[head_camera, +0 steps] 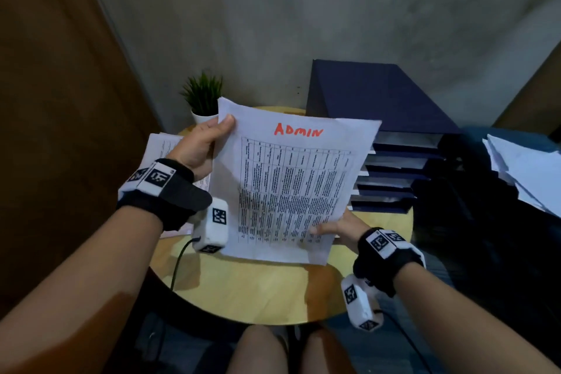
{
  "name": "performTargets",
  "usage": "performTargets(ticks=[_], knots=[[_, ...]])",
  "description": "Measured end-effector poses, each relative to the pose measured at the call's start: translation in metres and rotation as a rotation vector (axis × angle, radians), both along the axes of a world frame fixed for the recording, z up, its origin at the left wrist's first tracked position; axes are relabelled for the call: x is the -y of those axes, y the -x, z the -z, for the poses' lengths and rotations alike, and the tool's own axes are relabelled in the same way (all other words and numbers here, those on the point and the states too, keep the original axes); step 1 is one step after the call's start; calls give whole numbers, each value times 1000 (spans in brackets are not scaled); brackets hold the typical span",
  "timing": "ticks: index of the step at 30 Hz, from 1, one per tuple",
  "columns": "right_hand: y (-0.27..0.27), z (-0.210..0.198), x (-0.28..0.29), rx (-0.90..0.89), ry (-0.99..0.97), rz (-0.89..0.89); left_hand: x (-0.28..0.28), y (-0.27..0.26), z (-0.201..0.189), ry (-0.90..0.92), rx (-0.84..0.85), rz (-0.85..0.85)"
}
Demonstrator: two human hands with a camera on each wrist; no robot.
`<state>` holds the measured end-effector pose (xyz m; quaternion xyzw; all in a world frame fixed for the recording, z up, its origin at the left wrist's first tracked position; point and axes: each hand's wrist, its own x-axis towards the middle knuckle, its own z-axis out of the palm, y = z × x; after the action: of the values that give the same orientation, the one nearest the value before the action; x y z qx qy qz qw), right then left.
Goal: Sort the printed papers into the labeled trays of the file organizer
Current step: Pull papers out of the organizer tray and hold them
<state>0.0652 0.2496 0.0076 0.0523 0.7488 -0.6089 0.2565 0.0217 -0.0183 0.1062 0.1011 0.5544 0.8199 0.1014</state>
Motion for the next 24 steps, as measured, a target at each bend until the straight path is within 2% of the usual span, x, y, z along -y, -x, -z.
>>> performTargets(ticks=[2, 5, 8, 11, 15, 17, 21, 24], knots=[[-2, -7, 0, -11, 5, 3, -5, -1, -9, 11, -15, 8], [-1, -6, -4, -74, 68, 34, -13, 2, -18, 20, -9, -86], [-9, -3, -9, -96, 128, 139, -17, 4, -14, 64, 43, -151], [-15, 12, -19, -113, 111, 289, -19, -5, 13, 296, 124, -91], [-20, 14, -20, -117, 160, 481, -21, -34, 55, 647, 273, 76], [-25, 21, -22, -129, 138, 531, -29, -46, 71, 771, 300, 50], [-43, 43, -25, -83, 79, 547, -45, -64, 95, 811, 349, -54], [-60, 62, -35, 32, 90, 589, -55, -71, 105, 856, 334, 2]])
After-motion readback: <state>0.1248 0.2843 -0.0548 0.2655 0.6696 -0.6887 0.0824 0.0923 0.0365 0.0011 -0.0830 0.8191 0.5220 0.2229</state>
